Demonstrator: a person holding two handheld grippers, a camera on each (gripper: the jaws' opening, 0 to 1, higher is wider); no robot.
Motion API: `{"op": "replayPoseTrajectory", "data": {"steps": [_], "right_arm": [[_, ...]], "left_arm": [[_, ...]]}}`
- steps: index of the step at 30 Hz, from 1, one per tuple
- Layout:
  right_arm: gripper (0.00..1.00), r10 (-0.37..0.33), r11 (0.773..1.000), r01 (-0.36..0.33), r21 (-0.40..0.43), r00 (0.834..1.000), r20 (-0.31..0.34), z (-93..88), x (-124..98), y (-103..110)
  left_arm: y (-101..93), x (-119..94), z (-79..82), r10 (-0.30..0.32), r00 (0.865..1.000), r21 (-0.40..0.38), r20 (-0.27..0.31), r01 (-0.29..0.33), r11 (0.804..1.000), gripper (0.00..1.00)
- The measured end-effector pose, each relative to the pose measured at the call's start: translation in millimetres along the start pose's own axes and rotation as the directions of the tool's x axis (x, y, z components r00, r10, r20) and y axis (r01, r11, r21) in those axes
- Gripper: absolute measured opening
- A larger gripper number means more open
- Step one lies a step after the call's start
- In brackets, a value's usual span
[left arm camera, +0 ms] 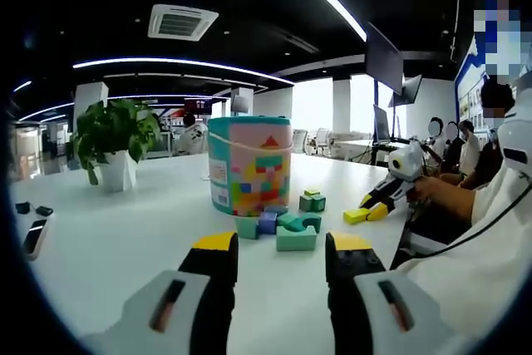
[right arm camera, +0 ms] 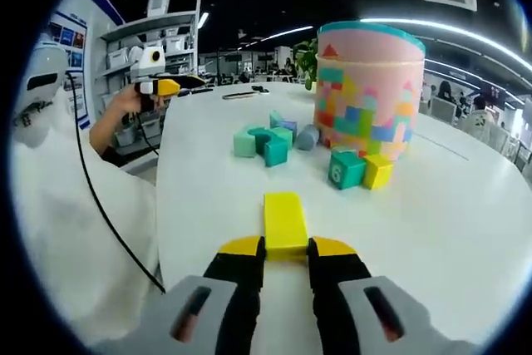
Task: Arrange the toys in the designated storage area by placing each visible toy with the group until no toy remains scattered across the table.
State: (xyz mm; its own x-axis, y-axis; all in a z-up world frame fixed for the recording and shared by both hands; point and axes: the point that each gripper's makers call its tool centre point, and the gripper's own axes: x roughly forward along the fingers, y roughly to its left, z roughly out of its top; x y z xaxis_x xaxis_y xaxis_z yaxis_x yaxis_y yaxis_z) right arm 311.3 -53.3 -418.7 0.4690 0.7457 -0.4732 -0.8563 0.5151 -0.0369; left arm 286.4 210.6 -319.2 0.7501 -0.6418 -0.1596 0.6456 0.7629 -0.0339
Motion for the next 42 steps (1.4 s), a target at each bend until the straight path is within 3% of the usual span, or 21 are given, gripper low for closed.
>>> {"op": "replayPoseTrajectory", "data": {"steps": [16,27,42], "right_arm": [[0.20,-0.071,0.990,0.056,0.127,0.991,0.115,38.5,-15.9,-19.2],[0.20,-0.031,0.990,0.016,0.140,0.994,0.105,71.2,-17.0,-23.5],[0.20,-0.031,0.996,0.016,0.083,0.982,0.188,147.0,-31.9,-36.5]], "left_arm": [[-0.5,0.6,-1.1,-0.002,1.000,-0.002,-0.001,0.002,1.000,0.43],[0.0,0.0,-1.3,-0.002,1.000,-0.007,0.001,0.002,1.000,0.43],[-1.3,1.5,-3.2,-0.007,1.000,-0.010,-0.003,0.007,1.000,0.43]]}}
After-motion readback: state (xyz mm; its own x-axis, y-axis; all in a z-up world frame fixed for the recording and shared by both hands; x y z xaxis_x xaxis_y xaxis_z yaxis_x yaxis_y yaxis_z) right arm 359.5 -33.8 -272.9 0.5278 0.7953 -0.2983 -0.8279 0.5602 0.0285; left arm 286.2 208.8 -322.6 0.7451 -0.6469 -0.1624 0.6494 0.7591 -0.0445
